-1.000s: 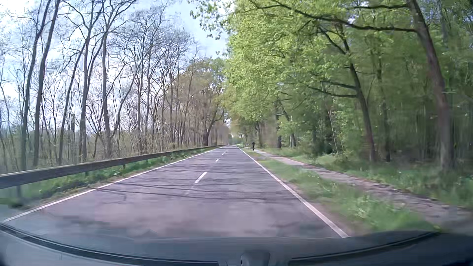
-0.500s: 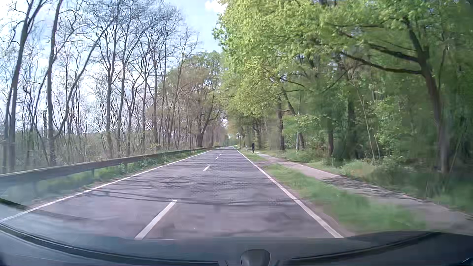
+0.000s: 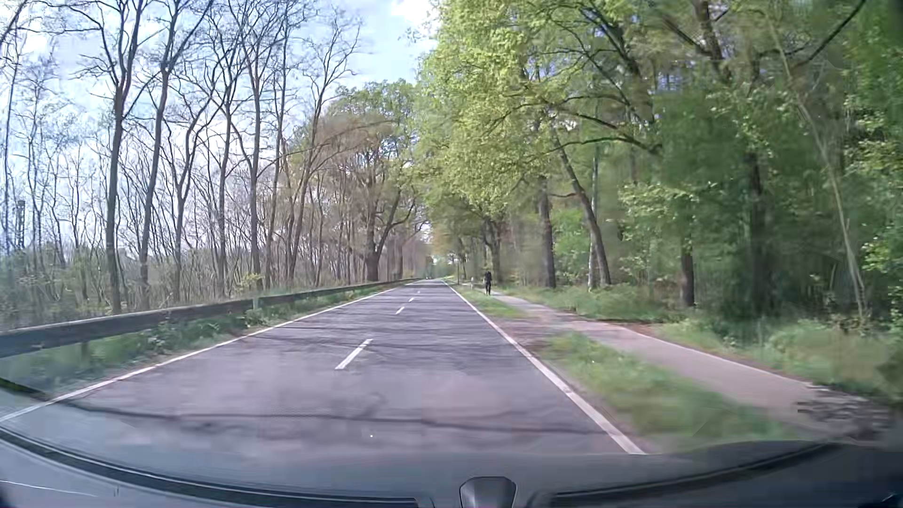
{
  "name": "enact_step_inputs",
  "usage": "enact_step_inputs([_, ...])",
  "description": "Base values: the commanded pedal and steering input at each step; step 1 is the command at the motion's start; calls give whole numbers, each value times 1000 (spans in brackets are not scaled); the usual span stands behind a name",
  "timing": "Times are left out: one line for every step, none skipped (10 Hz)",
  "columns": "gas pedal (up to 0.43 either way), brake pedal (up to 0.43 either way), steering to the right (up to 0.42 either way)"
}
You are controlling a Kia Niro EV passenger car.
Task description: Follow the waypoints while adhering to traffic rules and regulations
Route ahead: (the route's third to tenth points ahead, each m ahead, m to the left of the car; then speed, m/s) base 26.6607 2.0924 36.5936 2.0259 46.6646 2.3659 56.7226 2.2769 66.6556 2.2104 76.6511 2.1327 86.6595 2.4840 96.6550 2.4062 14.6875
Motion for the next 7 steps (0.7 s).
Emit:
enact_step_inputs([169, 0, -6])
enact_step_inputs([169, 0, -6])
enact_step_inputs([169, 0, -7])
enact_step_inputs([169, 0, -7])
enact_step_inputs([169, 0, -8])
enact_step_inputs([169, 0, -9])
enact_step_inputs([169, 0, -10])
